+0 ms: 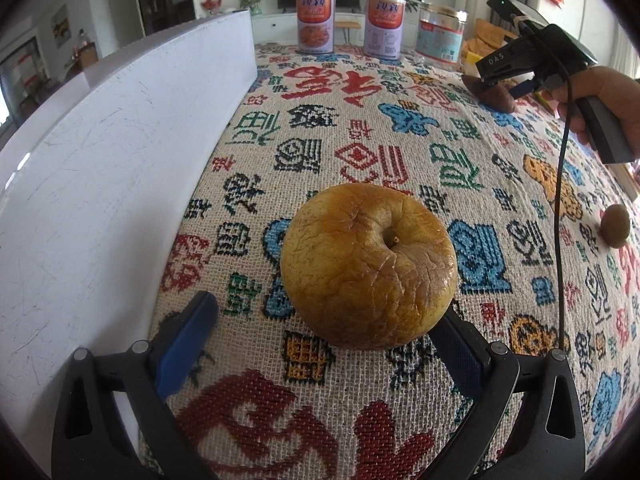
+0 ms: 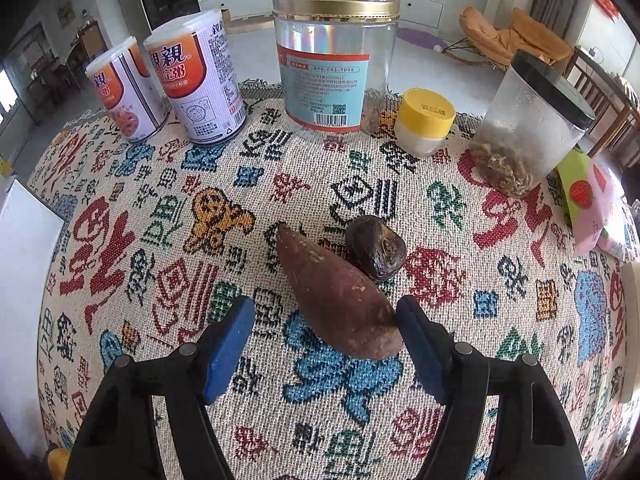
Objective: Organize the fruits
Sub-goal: 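Hold the pear in the left tool while the right tool closes on the sweet potato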
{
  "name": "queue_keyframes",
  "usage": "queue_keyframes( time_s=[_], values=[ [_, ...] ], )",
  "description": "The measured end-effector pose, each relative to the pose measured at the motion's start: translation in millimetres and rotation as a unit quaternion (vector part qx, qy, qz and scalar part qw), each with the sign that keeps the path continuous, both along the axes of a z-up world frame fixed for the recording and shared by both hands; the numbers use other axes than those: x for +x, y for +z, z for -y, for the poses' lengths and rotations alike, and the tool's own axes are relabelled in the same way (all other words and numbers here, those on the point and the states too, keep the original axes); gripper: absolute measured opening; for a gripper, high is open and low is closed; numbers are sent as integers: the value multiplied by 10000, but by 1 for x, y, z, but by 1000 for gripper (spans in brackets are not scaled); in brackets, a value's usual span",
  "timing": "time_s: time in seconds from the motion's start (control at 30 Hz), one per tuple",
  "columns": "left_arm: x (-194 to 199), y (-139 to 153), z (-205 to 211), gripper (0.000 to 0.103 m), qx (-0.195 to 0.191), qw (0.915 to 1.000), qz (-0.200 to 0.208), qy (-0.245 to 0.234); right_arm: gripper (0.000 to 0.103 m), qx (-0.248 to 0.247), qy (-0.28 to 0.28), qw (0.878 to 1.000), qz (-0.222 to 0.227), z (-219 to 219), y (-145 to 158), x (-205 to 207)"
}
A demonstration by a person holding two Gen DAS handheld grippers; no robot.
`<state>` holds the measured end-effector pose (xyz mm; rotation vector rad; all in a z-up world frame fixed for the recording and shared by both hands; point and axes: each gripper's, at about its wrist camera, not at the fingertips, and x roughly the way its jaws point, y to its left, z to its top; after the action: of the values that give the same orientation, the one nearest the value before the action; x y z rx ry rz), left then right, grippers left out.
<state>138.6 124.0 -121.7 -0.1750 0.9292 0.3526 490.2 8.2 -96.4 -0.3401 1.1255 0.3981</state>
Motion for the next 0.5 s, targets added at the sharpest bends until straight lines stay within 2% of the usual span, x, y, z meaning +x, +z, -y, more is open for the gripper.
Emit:
queue_keyframes(
  time_s=[0.1, 0.13, 0.17, 0.23, 0.3, 0.4, 0.47, 0.5],
  values=[
    [0, 0, 0, 103, 1, 10000, 0, 1, 59, -385, 186, 9990, 113, -2, -4, 0],
    [0, 0, 0, 103, 0, 10000, 0, 1, 47, -447, 196, 9988, 102, 1, -3, -2],
    [0, 0, 0, 103, 1, 10000, 0, 1, 43, -383, 199, 9991, -16, 5, -1, -3],
    [0, 0, 0, 103, 0, 10000, 1, 1, 39, -259, 197, 9991, -284, 14, 0, -10],
    [0, 0, 0, 103, 1, 10000, 1, 2, 37, -14, 166, 9971, -737, 23, 2, -19],
    [0, 0, 0, 103, 4, 10000, 1, 3, 25, 424, 281, 9885, -1426, 31, 10, -40],
    [1, 0, -1, 103, 10, 10000, 0, 4, 25, 553, 285, 9826, -1751, 34, 13, -52],
    [1, 0, -1, 103, 6, 10000, 1, 5, 25, 547, 254, 9825, -1762, 35, 15, -55]
  ],
)
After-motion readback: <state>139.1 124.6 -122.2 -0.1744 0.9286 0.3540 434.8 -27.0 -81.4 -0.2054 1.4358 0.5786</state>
